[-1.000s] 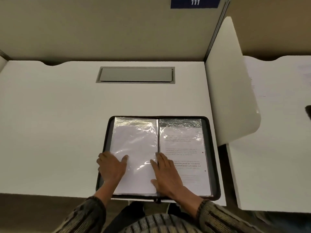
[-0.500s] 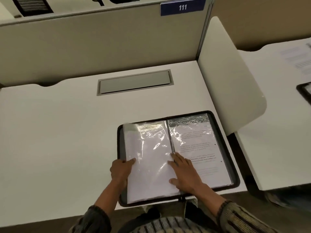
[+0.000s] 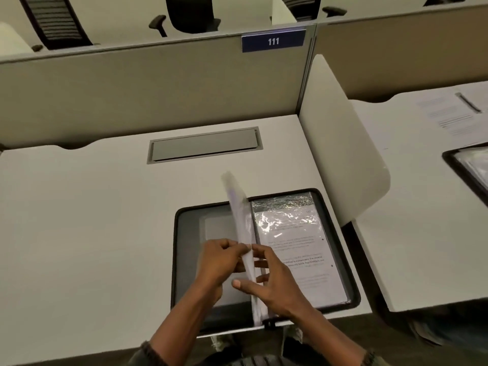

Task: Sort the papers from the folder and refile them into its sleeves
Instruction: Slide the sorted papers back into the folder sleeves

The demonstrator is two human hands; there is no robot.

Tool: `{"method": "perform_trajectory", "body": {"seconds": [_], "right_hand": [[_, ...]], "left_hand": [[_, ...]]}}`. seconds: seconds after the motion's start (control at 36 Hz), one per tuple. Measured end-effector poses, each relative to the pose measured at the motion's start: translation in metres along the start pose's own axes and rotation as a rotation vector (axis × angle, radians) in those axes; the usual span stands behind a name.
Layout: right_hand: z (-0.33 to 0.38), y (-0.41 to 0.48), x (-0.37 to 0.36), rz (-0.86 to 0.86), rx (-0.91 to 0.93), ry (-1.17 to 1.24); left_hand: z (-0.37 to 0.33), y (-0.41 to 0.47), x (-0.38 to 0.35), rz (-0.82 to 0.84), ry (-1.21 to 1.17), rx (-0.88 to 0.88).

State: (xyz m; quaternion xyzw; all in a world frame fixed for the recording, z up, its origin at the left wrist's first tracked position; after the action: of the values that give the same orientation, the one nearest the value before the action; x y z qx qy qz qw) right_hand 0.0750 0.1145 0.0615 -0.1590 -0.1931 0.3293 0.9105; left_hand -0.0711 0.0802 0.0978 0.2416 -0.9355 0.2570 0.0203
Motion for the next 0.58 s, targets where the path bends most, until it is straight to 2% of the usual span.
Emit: {"method": "perform_trajectory", "body": {"seconds": [0.11,0.22,0.44,0.58], "right_hand": [[-0.004,0.001,0.027,0.006,-0.040,-0.013],[-0.011,0.003,0.062,-0.059,-0.066,-0.123],[-0.037,0.008,0.115,-0.112,-0.124,-0.243],[-0.066,0.011,0.138,-0.114,-0.195,-0.224]], "left_hand": [[-0.015,0.001,-0.028,0.022,0.054,-0.050],[-0.021,0.004,-0.056,0.079,0.072,-0.062],[-0.008,0.015,-0.102,0.188,0.123,-0.174],[0.027,0.039,-0.097,0.035,0.477,-0.293]]}}
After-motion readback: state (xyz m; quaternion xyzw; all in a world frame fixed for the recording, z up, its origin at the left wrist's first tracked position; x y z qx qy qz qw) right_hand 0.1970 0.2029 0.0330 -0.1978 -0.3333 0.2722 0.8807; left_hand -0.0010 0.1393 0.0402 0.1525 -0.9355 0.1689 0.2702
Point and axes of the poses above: each hand's wrist, its own y-axis towards the middle knuckle, its own x-axis out of the back of the hand, z = x × y, the point moved 7 cm from there along y, towards the middle knuckle, and after that the axes turned 8 degrees about -x, right-handed, at the moved point
